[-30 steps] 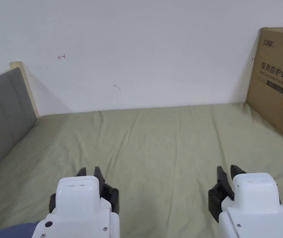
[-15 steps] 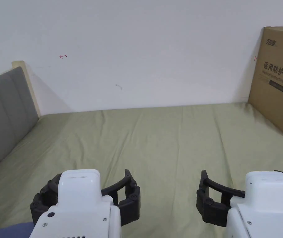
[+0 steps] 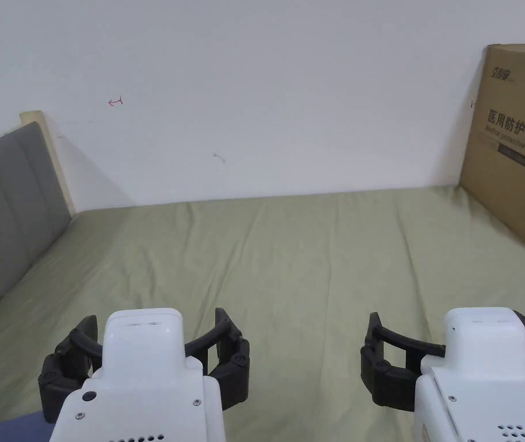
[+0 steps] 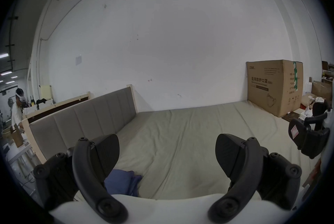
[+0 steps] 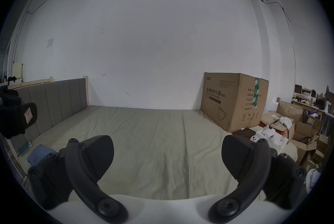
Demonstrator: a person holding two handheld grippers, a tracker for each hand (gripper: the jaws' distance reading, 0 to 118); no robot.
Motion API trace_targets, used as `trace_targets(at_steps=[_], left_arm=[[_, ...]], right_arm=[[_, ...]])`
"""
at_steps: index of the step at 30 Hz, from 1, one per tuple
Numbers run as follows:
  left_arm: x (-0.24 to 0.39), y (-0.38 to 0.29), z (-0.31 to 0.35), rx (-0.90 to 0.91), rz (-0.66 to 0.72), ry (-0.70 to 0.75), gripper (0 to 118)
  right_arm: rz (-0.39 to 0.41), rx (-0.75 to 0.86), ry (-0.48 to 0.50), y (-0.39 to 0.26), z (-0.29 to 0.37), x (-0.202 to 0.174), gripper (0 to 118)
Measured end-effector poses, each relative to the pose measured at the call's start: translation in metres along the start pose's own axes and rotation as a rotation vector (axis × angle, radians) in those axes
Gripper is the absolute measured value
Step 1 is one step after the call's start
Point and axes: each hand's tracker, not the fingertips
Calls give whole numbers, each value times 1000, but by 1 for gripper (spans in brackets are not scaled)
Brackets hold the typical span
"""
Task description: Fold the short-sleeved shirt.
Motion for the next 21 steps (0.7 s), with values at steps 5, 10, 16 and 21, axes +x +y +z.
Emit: trace_targets(at_steps=[5, 10, 16, 21], left_arm=[[-1, 2, -1, -19, 7, -21, 110], [-1, 6, -4, -34, 13, -28, 110], [1, 6, -5, -68, 17, -32, 110], [0, 6, -7, -86, 14, -46, 110]], right_arm=[[-24, -26, 14, 0, -2, 2, 118], [-11, -42, 12, -1, -3, 2, 118], [-14, -45, 12, 0, -3, 4, 118], [-17, -51, 16, 1, -4, 4, 118]])
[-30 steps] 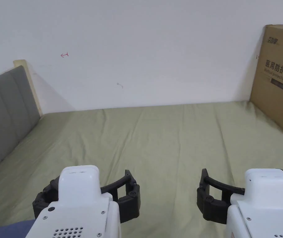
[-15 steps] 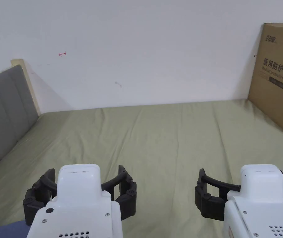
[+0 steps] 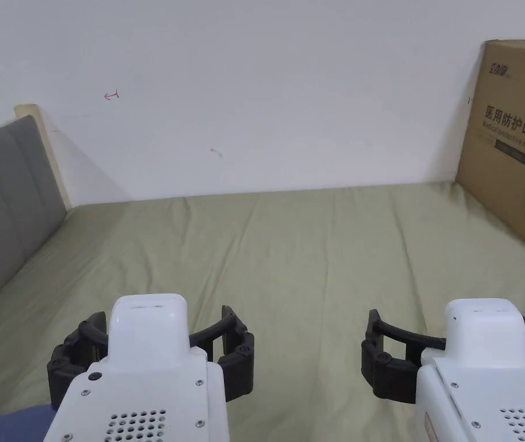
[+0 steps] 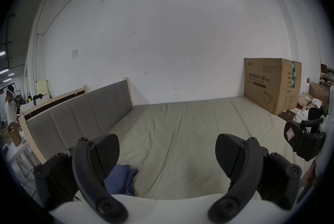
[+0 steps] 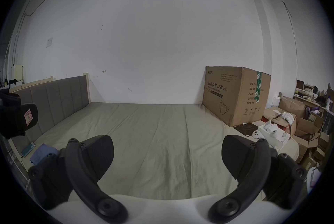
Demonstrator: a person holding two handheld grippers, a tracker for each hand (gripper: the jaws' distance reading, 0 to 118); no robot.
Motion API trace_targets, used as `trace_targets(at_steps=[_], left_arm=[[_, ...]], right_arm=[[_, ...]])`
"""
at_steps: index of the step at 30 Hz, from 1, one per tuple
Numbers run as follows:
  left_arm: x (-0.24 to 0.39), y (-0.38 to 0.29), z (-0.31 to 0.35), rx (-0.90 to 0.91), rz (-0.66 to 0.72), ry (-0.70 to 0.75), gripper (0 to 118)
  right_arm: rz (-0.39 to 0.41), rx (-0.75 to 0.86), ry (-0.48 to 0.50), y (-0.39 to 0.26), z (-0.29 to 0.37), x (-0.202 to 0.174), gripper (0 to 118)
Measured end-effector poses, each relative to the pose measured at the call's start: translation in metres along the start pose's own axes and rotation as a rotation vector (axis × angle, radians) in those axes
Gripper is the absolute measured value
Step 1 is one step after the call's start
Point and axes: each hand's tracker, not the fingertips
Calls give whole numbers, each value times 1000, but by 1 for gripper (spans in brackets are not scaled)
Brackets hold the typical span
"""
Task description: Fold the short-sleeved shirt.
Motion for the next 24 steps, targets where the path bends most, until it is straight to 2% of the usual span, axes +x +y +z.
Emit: trace_targets(at_steps=[10, 16, 24], left_arm=[[4, -2, -4, -5, -14, 32, 110], [-2, 0, -1, 2, 38, -4, 110], [-2, -2, 0, 23, 31, -14, 110]], right_arm=[[17, 2, 10, 0, 0, -4, 118], [10, -4, 13, 0, -1, -3, 118], [2, -4, 11, -1, 0, -2, 118]])
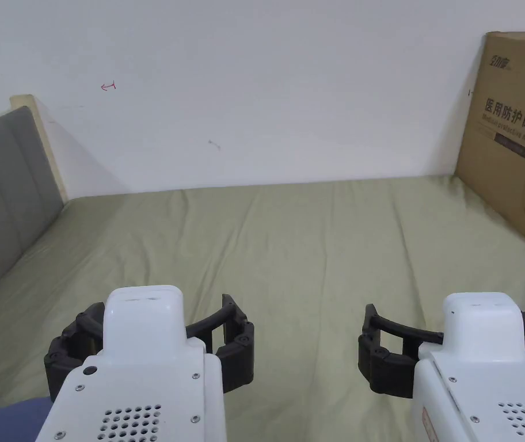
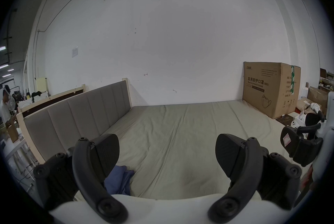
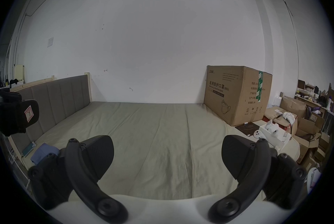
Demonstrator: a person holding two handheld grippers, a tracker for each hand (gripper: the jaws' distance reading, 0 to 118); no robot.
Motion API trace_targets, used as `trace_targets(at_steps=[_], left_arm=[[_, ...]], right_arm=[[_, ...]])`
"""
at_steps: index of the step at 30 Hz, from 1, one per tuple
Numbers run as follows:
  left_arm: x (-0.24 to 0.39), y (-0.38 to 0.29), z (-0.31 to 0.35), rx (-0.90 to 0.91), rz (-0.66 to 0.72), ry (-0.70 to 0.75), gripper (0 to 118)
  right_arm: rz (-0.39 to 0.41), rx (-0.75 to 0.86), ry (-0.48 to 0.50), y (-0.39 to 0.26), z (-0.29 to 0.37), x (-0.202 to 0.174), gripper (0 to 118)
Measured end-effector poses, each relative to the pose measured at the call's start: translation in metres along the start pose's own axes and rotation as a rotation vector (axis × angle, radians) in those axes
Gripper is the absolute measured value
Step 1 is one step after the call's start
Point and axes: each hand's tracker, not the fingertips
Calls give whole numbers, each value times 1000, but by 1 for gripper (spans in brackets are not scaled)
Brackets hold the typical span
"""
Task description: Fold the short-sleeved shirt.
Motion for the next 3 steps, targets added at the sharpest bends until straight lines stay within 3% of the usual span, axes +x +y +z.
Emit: trace_targets(at_steps=[3], left_arm=[[0, 0, -1, -5, 4, -6, 110]], right_arm=[[1, -1, -2, 0, 0, 1, 118]])
